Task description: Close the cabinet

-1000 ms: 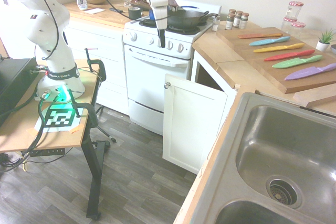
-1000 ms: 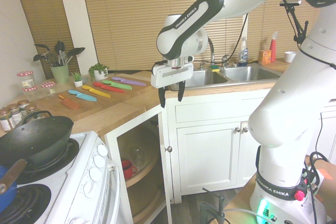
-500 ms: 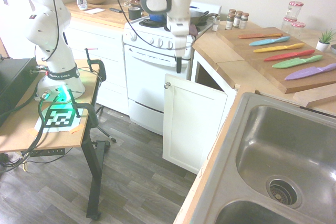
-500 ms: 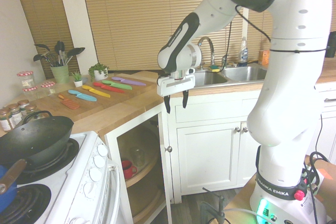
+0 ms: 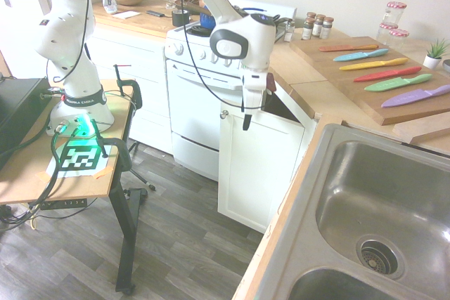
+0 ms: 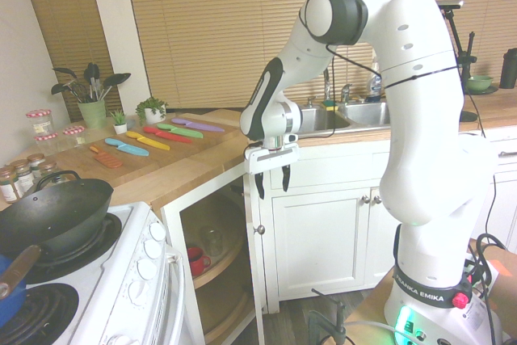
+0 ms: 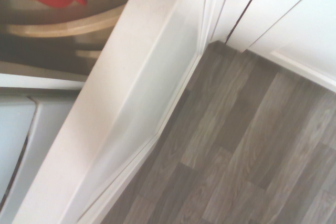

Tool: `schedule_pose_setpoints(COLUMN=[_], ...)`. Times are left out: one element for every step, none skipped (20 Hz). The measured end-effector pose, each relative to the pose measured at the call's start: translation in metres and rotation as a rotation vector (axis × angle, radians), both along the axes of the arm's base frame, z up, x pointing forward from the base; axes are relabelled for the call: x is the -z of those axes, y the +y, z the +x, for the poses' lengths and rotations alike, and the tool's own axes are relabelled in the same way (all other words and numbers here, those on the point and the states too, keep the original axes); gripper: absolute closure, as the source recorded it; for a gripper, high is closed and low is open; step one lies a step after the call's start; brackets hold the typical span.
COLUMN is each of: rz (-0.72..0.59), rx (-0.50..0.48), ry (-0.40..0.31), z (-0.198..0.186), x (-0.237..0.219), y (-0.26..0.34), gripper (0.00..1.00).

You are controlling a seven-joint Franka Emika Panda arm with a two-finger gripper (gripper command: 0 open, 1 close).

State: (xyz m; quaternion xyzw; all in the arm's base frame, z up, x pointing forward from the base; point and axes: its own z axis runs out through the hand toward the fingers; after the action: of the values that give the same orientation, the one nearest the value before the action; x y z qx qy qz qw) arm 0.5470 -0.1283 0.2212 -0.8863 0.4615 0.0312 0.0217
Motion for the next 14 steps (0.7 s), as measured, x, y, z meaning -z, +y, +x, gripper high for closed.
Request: schedule_pose_setpoints(rz=[0.001, 0.001, 0.001, 0.001, -0.001, -0.006, -0.012, -0.019, -0.027, -0.039, -0.056, -0.074, -0.092, -0.104], rx=[-0.002, -0.007, -0.012, -0.019, -0.032, -0.049, -0.066, -0.084, -0.103, -0.127, -0.154, -0.180, -0.203, -0.223], ry=[0.005, 0.008, 0.012, 0.016, 0.018, 0.020, 0.021, 0.021, 0.023, 0.027, 0.030, 0.032, 0.031, 0.031], z=[0.002, 0.004, 0.006, 0.007, 0.008, 0.009, 0.010, 0.011, 0.011, 0.010, 0.008, 0.006, 0.004, 0.002], x=[0.005, 0.008, 0.011, 0.014, 0.017, 0.018, 0.019, 0.020, 0.020, 0.021, 0.022, 0.023, 0.024, 0.026], y=[0.001, 0.002, 0.004, 0.007, 0.011, 0.015, 0.020, 0.024, 0.026, 0.026, 0.023, 0.020, 0.017, 0.014], gripper=[0.00, 0.00, 0.00, 0.00, 0.00, 0.00, 0.00, 0.00, 0.00, 0.00, 1.00, 1.00, 1.00, 1.00])
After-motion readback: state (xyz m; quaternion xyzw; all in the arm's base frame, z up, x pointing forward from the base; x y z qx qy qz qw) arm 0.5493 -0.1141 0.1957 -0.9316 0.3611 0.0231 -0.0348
